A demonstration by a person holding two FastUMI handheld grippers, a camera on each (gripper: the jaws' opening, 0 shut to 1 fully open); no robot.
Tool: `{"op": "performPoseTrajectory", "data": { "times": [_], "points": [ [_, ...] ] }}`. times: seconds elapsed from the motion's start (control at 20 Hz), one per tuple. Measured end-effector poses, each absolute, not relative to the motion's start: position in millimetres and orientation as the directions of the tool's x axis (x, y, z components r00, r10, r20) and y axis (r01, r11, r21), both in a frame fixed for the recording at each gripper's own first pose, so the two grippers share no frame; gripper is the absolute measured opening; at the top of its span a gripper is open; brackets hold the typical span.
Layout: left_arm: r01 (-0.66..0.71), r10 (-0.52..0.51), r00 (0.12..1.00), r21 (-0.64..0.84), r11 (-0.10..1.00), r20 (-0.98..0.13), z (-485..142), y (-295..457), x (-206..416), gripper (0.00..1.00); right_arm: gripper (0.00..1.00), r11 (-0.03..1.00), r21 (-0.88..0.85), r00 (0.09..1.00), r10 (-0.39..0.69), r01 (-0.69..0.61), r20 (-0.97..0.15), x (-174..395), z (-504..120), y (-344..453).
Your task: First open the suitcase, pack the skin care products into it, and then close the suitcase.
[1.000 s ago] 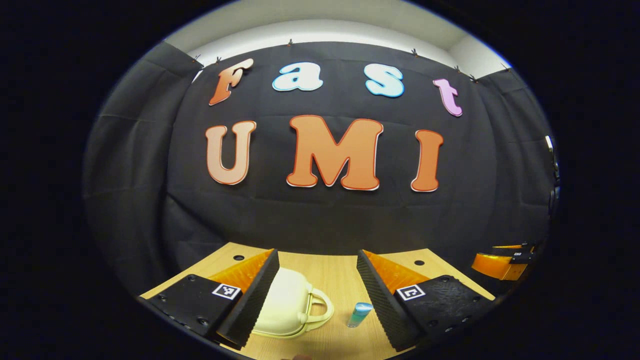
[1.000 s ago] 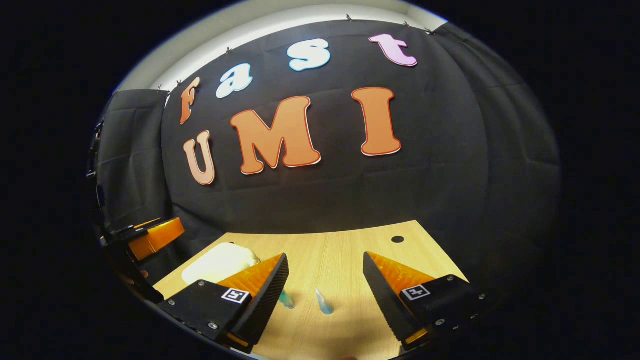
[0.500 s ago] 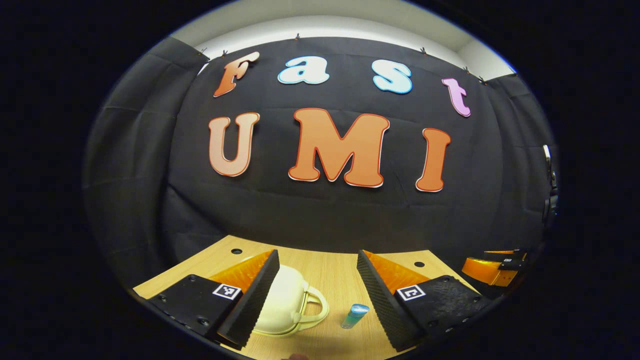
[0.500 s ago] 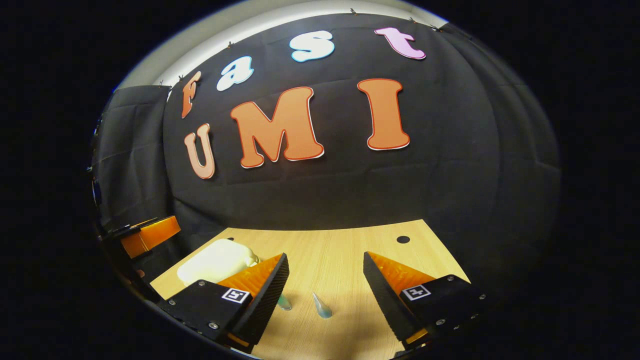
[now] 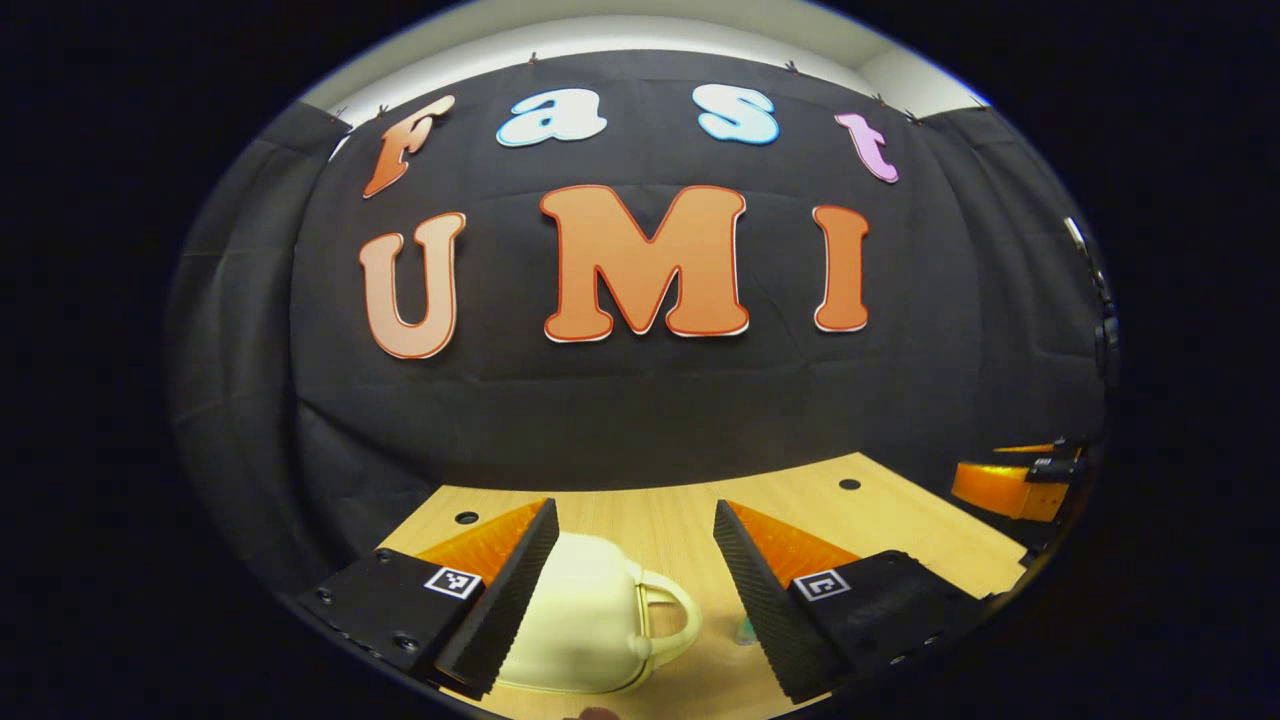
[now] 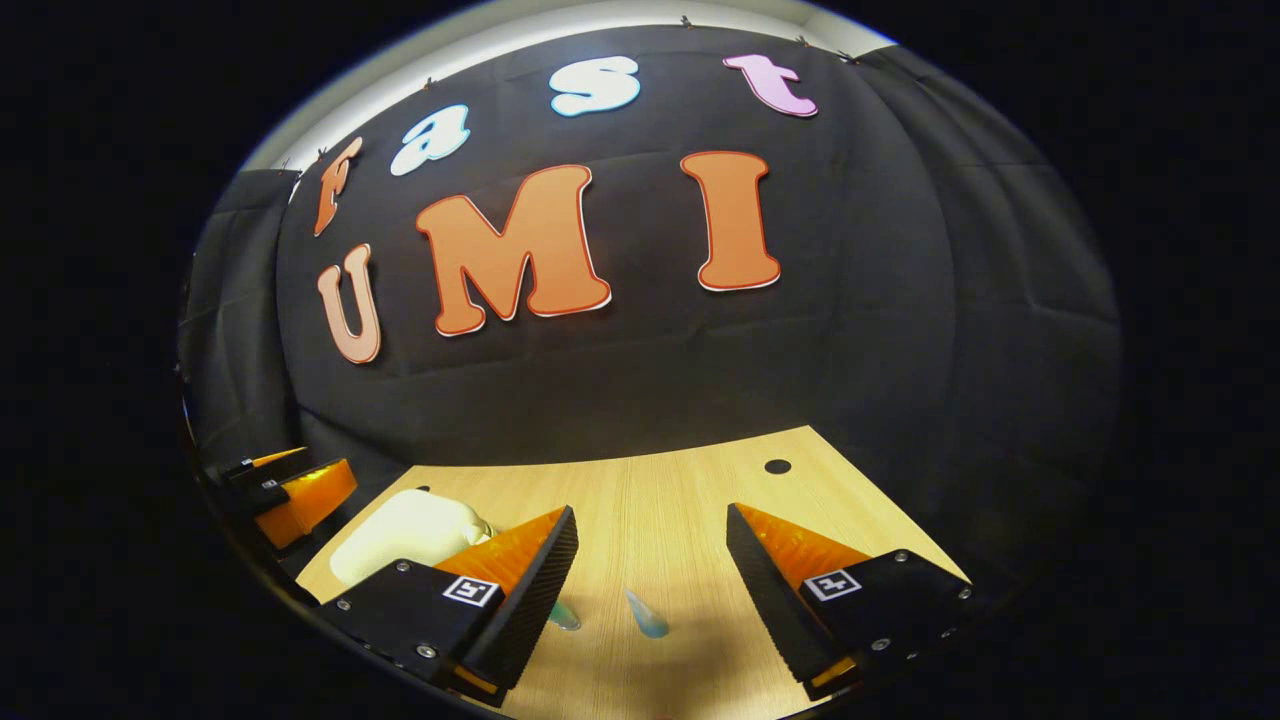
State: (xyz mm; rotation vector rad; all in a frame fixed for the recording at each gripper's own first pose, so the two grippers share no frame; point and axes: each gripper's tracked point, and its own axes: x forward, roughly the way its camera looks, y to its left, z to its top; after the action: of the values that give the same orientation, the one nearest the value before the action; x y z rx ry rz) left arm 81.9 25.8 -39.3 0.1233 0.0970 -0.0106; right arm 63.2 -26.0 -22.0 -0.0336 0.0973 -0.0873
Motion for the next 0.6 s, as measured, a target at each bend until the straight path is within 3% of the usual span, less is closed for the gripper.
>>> {"op": "performPoseTrajectory", "data": {
  "times": [0.35,0.6],
  "points": [
    [0.010,0.079,0.973,0.381,0.924,-0.217,-109,31,97,0.98,0.95,0.989,-0.029,0.977,-0.150,0.148,-0.150,62,-41,-53],
    [0.137,0.075,0.940,0.570,0.810,-0.332,-177,10,95,0.98,0.95,0.983,-0.013,0.964,-0.182,0.183,-0.193,58,-54,-80]
  ]
}}
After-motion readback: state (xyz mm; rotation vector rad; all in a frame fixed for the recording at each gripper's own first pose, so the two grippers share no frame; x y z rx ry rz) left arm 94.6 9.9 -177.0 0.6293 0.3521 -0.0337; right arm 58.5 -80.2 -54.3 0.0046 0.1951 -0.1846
